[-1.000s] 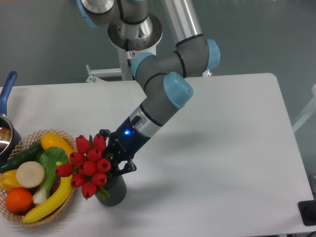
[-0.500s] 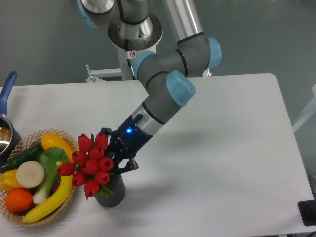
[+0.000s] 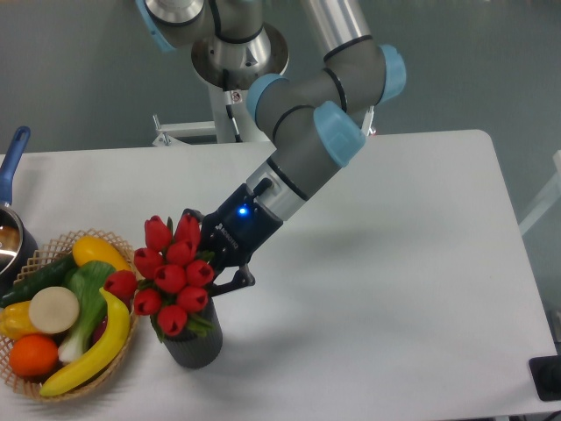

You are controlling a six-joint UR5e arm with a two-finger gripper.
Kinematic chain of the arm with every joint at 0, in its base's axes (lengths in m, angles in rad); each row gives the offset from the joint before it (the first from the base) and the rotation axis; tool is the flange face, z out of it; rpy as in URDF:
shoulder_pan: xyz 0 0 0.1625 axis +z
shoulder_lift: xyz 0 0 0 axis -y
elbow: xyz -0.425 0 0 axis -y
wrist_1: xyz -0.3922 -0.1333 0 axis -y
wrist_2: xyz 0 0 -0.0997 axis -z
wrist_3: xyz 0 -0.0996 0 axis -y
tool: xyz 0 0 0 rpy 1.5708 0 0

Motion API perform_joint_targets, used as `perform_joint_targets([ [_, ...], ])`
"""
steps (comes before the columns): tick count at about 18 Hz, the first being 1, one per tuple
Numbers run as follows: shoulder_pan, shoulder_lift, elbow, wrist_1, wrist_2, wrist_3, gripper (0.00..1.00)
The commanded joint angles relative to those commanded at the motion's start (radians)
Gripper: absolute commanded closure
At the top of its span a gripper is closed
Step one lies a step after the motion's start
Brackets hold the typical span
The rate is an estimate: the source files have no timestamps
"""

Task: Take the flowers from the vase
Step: 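Lift the tulip bunch up out of the grey vase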

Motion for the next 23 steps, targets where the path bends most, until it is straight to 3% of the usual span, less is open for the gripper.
perform_joint_targets([
  [12, 0.031, 0.011, 0.117, 0.002, -0.046, -0.144, 0.61],
  [16, 0.043, 0.015, 0.121, 0.0, -0.115, -0.175, 0.61],
  [23, 0.045, 0.052, 0.121, 0.0, -0.115, -0.279, 0.61],
])
